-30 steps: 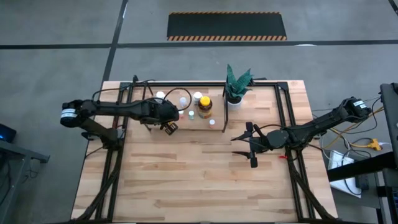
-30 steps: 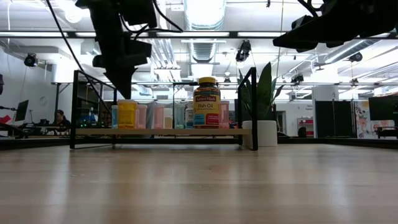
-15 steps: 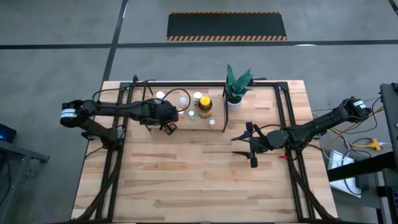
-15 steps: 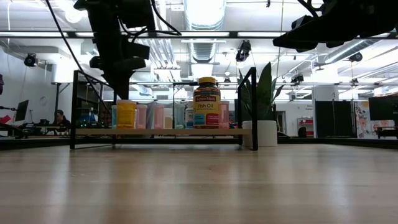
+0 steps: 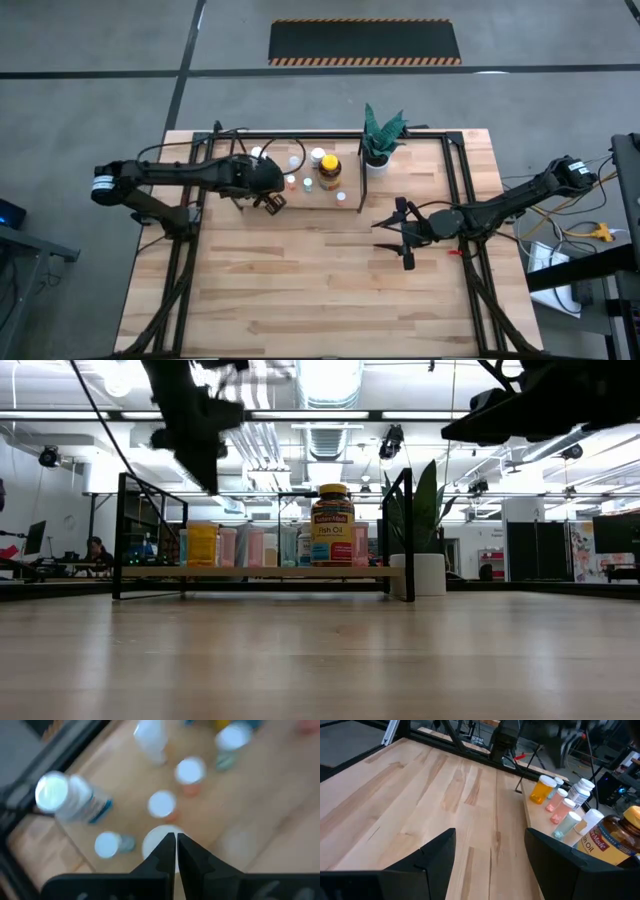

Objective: Pick and place medicine bottles onto shelf by color
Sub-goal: Return to Home Position

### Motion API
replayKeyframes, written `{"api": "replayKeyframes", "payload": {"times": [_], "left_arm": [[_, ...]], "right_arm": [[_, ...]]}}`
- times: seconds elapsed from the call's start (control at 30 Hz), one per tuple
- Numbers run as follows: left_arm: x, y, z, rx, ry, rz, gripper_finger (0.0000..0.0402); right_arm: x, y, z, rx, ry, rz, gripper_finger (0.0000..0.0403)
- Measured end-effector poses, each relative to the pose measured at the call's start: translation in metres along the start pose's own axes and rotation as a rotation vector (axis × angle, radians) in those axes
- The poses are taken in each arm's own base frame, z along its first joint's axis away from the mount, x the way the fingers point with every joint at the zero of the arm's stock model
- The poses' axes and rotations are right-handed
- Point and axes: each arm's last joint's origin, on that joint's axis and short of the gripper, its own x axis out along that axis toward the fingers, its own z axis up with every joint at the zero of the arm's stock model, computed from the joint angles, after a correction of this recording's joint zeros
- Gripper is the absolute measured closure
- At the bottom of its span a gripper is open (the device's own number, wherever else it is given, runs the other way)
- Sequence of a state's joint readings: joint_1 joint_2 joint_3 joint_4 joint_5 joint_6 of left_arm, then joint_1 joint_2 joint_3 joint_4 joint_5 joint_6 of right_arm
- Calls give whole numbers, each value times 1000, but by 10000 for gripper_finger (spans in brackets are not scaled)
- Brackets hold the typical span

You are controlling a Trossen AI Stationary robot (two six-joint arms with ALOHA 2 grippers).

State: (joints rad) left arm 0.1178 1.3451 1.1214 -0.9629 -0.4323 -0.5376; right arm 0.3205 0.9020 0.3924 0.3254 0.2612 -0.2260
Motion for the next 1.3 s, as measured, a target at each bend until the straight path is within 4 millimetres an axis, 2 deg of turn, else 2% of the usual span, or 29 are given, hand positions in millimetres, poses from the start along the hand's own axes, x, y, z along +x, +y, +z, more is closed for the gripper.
{"api": "replayKeyframes", "payload": {"times": [0.07,0.17,0.3,0.4,0.6,0.73,0.9,1.3], "left_arm": [[-15,-5,0,62,-80,-48,402],[-39,-25,-10,252,-289,-180,401],[-61,-55,-46,585,-570,-425,401],[-64,-62,-75,719,-758,-567,401],[-53,-33,-106,651,-888,-627,401],[-49,-9,-116,567,-938,-617,401],[-43,13,-125,478,-1029,-616,401],[-15,35,-155,365,-1049,-662,401]], "right_arm": [[-1,1,-3,-13,-19,4,177],[-4,3,-12,-38,-87,17,177],[-12,3,-23,-43,-177,-5,177],[-18,1,-30,-38,-199,-21,177],[-35,-5,-24,-26,-292,-47,177],[-46,-9,-23,-40,-300,-56,177],[-55,-17,-24,-80,-332,-104,177],[-81,-34,-26,-93,-461,-202,177]]}}
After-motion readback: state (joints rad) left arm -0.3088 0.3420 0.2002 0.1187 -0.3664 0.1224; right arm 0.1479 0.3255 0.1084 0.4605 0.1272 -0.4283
